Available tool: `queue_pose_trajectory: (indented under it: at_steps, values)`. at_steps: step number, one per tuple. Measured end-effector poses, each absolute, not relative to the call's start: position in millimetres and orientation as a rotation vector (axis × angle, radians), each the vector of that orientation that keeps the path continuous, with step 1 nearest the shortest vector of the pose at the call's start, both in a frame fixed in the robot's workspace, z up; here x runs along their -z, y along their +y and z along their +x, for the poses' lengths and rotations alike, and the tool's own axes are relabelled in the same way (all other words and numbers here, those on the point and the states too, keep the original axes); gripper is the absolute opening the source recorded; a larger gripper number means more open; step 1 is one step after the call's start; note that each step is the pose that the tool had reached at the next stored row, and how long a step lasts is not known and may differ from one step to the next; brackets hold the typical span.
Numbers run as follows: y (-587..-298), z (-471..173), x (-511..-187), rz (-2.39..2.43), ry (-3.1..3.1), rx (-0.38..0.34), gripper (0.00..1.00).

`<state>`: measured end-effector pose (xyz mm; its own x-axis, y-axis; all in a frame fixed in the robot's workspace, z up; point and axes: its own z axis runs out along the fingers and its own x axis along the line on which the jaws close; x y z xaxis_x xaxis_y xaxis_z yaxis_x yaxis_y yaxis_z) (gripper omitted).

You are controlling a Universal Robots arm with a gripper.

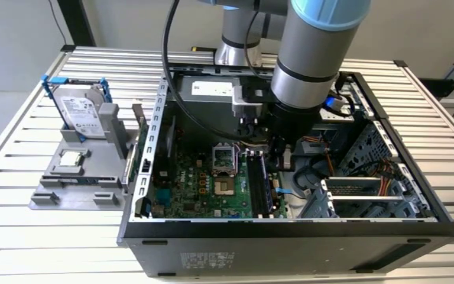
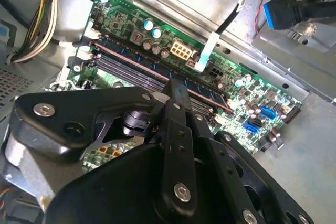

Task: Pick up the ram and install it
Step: 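Press down the ram until it locks into place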

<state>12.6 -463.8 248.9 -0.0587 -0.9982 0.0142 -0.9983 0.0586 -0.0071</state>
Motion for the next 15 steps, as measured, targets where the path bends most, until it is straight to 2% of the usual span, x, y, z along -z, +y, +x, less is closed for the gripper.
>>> queue_pose_trajectory:
  at_steps: [15]
  values:
    - [-465, 9, -224, 2.147, -2.285, -0.024, 0.0]
